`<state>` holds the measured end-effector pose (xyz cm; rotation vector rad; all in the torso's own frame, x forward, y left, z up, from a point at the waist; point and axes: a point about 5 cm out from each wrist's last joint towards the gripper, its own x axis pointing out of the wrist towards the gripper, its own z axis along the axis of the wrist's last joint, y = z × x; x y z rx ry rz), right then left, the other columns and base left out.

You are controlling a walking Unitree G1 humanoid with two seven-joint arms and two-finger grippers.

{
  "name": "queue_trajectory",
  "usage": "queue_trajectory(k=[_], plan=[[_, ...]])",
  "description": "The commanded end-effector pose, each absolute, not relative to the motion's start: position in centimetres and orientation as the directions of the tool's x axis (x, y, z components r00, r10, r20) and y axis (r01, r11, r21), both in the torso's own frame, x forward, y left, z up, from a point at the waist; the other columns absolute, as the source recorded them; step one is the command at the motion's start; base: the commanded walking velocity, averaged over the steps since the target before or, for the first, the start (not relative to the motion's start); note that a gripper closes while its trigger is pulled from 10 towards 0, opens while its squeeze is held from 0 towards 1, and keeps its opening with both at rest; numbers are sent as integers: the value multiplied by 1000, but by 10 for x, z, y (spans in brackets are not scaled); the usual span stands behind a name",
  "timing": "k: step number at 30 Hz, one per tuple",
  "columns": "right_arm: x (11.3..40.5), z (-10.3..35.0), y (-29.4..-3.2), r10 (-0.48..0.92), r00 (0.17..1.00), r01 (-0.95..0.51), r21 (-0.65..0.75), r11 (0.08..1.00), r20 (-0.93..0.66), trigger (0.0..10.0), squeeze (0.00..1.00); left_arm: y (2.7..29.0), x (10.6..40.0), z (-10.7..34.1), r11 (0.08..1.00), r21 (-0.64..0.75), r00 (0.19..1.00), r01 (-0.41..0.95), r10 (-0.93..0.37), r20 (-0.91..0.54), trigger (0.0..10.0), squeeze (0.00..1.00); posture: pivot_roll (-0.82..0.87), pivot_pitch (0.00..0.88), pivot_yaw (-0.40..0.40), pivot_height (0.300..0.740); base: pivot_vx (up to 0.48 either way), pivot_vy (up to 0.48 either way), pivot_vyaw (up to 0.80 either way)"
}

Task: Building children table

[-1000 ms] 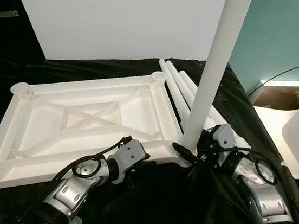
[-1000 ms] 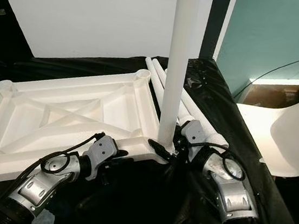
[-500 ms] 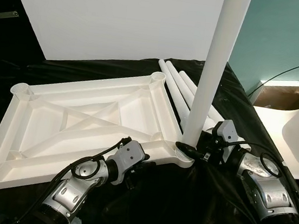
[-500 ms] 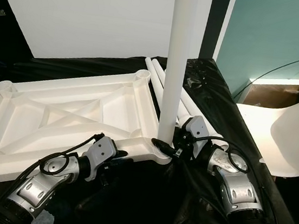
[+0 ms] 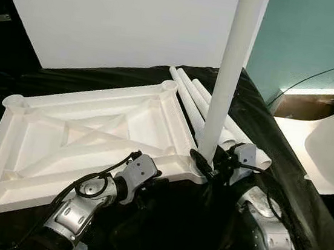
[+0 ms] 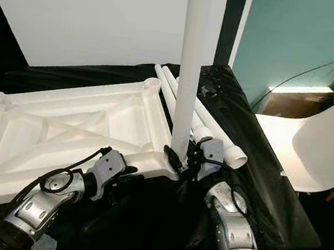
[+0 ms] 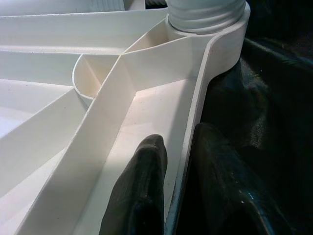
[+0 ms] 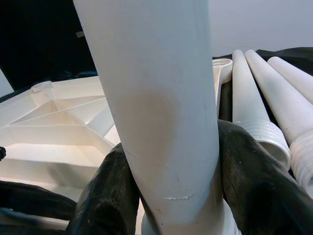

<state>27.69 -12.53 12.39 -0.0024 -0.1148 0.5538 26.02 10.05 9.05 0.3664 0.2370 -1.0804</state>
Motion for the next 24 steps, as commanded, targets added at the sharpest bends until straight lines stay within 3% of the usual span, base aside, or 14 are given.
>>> queue_trajectory(k=[1,6,7,12,13,23,24], plan=[[284,130,-129,470,872,-475,7,880,134,10000,0,91,240,65,311,73,309,948,-835,-454,10000,0,-23,0,41,740,0,0,0],[286,131,-131,522,845,-516,-82,853,114,10000,0,89,243,67,311,79,312,947,-836,-451,10000,0,-29,0,40,740,0,0,0],[285,133,-132,557,824,-548,-105,830,108,10000,1000,89,244,67,311,80,313,947,-837,-449,10000,0,-29,0,40,740,0,0,0],[287,137,-135,676,735,-659,-174,732,59,10000,1000,88,244,67,310,80,312,947,-837,-448,10000,0,-28,0,38,740,0,0,0],[286,138,-137,715,698,-698,-189,691,35,10000,0,89,244,67,311,79,312,947,-837,-449,10000,0,-28,0,38,740,0,0,0],[291,144,-155,839,532,-834,-242,496,-112,10000,0,88,244,67,315,78,315,946,-837,-447,10000,0,-25,0,30,740,0,0,0],[292,147,-158,849,514,-847,-235,478,-125,0,0,88,243,67,315,77,315,946,-838,-446,10000,0,-22,0,28,740,0,0,0]])
